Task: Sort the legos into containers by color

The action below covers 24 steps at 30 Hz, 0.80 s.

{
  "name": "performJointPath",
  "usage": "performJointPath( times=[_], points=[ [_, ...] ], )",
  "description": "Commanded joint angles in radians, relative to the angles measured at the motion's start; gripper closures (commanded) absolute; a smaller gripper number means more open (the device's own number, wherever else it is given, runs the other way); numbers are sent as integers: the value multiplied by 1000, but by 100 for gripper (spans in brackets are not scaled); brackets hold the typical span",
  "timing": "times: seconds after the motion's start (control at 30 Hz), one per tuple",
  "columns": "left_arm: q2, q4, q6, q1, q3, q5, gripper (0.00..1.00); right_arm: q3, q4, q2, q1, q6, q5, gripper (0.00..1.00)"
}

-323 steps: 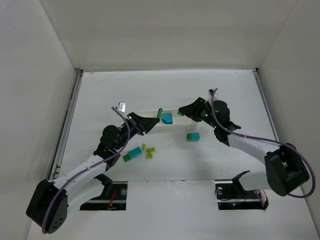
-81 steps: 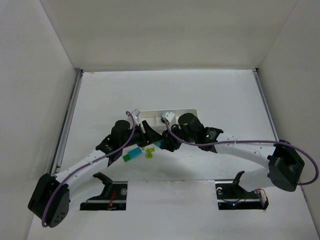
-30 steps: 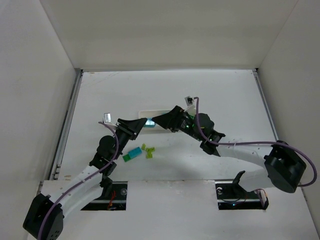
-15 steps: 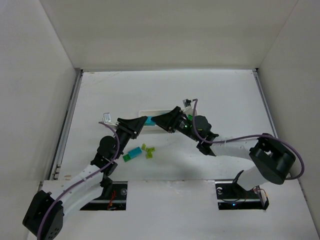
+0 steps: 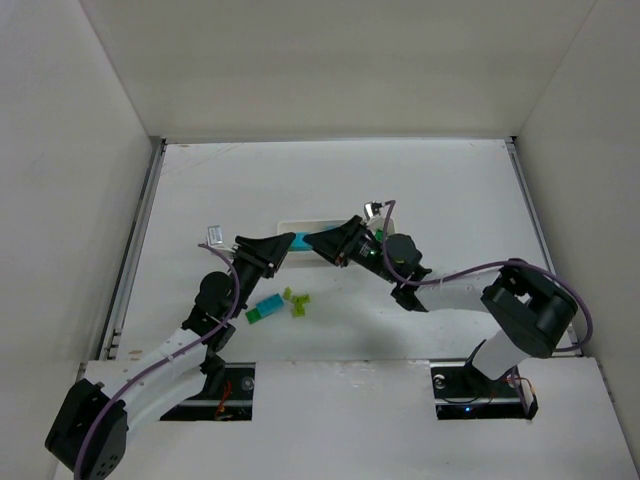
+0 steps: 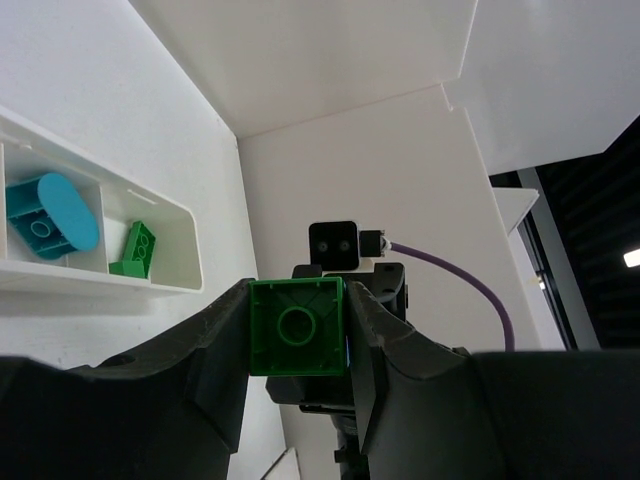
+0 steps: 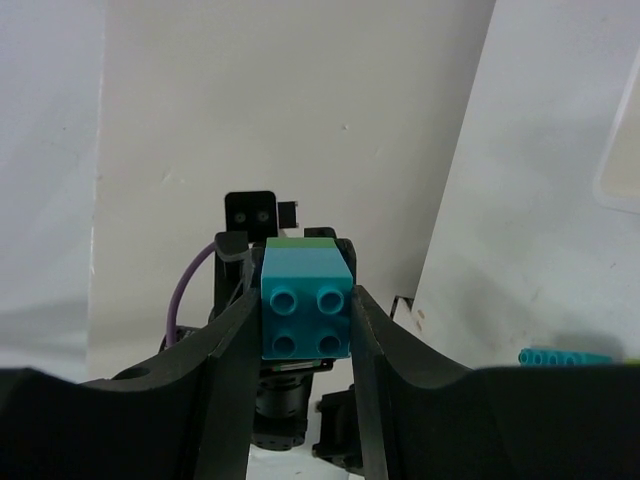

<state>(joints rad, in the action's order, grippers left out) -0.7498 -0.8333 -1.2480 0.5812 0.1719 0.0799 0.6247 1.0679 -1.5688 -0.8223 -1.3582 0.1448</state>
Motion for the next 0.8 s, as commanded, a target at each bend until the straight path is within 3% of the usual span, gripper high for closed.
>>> performJointPath(
  times=[0.0, 0.77],
  points=[
    [17, -73, -7, -8, 0, -2, 87, -19, 78, 18, 30, 4, 7, 67],
    [41, -56, -5, -60, -3, -32, 87, -114, 99, 113, 116, 19, 61, 68]
  ],
)
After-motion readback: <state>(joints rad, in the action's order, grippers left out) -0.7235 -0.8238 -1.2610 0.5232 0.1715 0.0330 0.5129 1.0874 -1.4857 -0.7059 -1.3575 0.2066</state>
